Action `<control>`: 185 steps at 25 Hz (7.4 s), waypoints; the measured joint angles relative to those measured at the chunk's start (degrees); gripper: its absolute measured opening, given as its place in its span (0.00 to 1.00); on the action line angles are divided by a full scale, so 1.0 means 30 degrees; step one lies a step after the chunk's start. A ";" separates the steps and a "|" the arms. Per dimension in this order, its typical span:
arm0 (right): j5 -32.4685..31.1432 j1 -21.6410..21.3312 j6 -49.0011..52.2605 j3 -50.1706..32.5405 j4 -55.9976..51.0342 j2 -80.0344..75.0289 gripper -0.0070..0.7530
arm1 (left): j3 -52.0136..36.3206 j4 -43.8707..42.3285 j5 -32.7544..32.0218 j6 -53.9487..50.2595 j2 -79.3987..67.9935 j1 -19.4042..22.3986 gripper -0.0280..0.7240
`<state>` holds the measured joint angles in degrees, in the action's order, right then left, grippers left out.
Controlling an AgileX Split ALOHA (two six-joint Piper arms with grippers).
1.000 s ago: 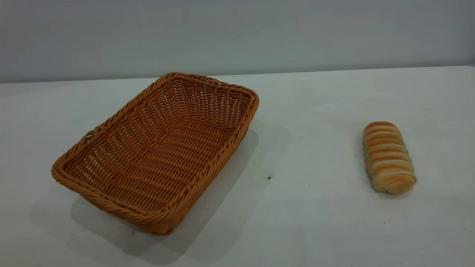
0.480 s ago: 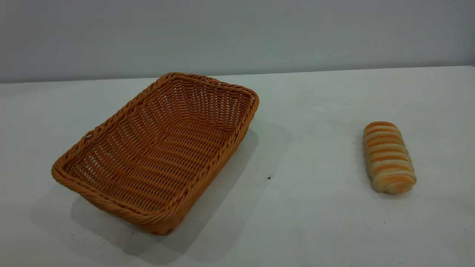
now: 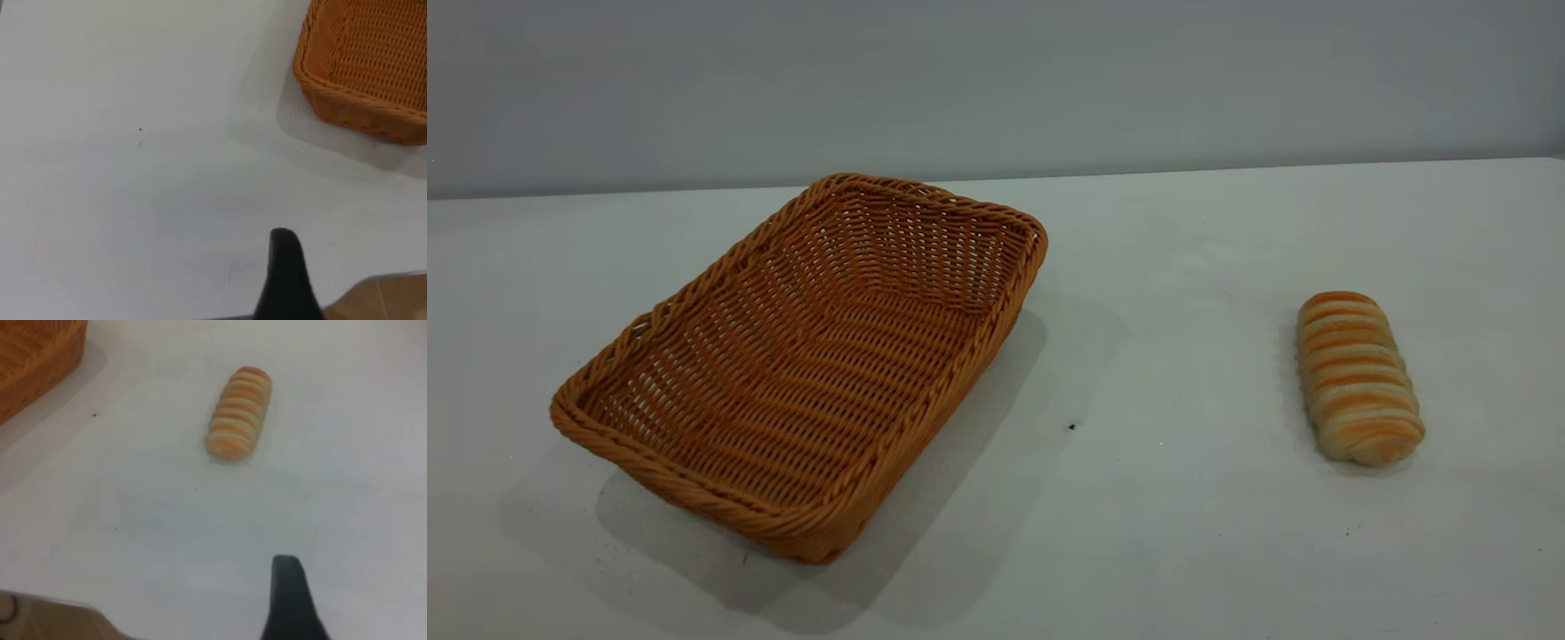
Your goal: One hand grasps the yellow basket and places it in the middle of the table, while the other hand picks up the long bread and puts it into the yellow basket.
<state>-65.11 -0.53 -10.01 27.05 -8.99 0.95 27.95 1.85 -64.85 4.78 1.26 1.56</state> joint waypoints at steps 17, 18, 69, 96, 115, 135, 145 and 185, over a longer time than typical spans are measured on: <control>0.8641 0.0000 -0.3948 0.1188 -0.4996 -1.0420 0.71 | 0.3512 0.0852 0.3319 -0.4761 -1.3239 0.0000 0.81; 0.9300 0.0000 -0.5229 0.1301 -0.6217 -1.1503 0.71 | 0.3534 0.1285 0.4104 -0.4966 -1.4520 0.0000 0.81; 1.5119 0.2085 -1.8270 0.4333 -1.9282 -2.8421 0.71 | 0.5562 1.5160 1.7491 -0.0277 -3.5988 -0.4281 0.17; 1.9922 0.1555 -1.8990 1.0840 -1.9642 -4.2758 0.63 | 1.8520 0.6747 0.7440 0.1945 -4.4269 -0.4007 0.50; 1.3790 0.3811 -2.0048 1.1126 -1.9034 -3.5894 0.09 | 1.8520 0.2664 0.2131 0.1447 -3.1678 -0.4043 0.83; 1.2685 0.8858 -1.7574 1.4273 -1.6443 -3.7117 0.85 | 1.6496 0.0456 -0.0678 0.0825 -2.4935 -0.4043 0.83; 0.1069 0.7802 -0.4164 1.3971 -0.2459 -2.7170 0.71 | 1.0286 -0.0136 -0.0693 -0.0336 -1.6840 -0.4043 0.83; 0.0295 0.3364 -0.0453 0.0135 0.1500 -0.4017 0.69 | -0.0010 -0.0069 0.0071 -0.0490 -0.4243 -0.2951 0.83</control>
<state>-64.22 9.57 -11.37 27.45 -4.49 -11.11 27.92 1.64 -64.64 3.31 -11.47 -7.29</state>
